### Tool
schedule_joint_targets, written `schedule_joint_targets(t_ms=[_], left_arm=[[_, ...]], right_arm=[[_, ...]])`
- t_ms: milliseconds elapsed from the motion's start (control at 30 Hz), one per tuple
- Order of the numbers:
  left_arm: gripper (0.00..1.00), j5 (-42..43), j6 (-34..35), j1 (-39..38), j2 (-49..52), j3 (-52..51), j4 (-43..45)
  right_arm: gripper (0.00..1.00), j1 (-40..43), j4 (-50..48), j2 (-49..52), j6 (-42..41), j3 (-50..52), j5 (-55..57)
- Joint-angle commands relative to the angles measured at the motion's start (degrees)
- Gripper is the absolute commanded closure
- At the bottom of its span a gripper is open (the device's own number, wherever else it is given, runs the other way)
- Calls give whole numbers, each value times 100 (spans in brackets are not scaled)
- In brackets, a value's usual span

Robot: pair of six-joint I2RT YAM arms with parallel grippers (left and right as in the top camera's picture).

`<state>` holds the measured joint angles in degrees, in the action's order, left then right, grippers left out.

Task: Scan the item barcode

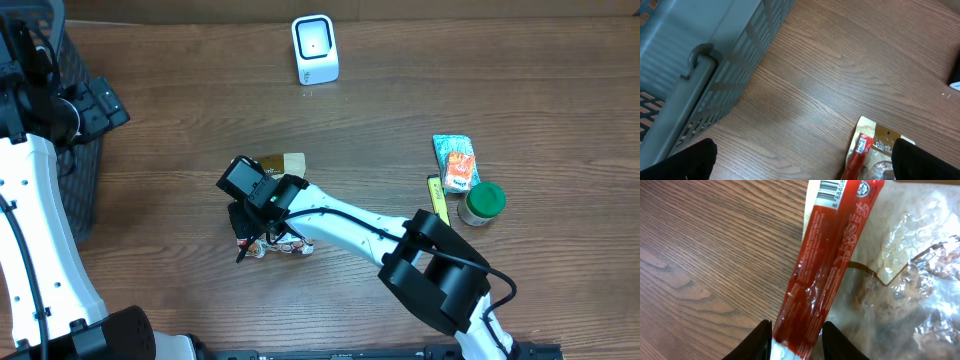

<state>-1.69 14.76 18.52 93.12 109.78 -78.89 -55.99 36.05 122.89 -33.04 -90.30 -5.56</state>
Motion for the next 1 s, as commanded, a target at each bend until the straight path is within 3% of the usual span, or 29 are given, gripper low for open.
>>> schedule_joint_targets(t_ms=[0,167,400,533,733,967], left_arm=[[0,22,-44,20,-13,96,0],[0,20,-46,20,-11,96,2],[0,20,-44,20,-11,96,0],[0,22,-44,20,-11,96,2],[0,22,-44,20,-11,96,2],[0,22,-46,20,-11,96,2]], right_arm=[[66,-26,-28,170,-26,37,61],[67,-26,-61,385,-317,37,61],[96,-20,-46,431,-407,31,37],[94,-20,-44,431,-407,31,35],[80,-15,-46,431,-393,20,-212],[74,-9,7,376,-254,17,-378]])
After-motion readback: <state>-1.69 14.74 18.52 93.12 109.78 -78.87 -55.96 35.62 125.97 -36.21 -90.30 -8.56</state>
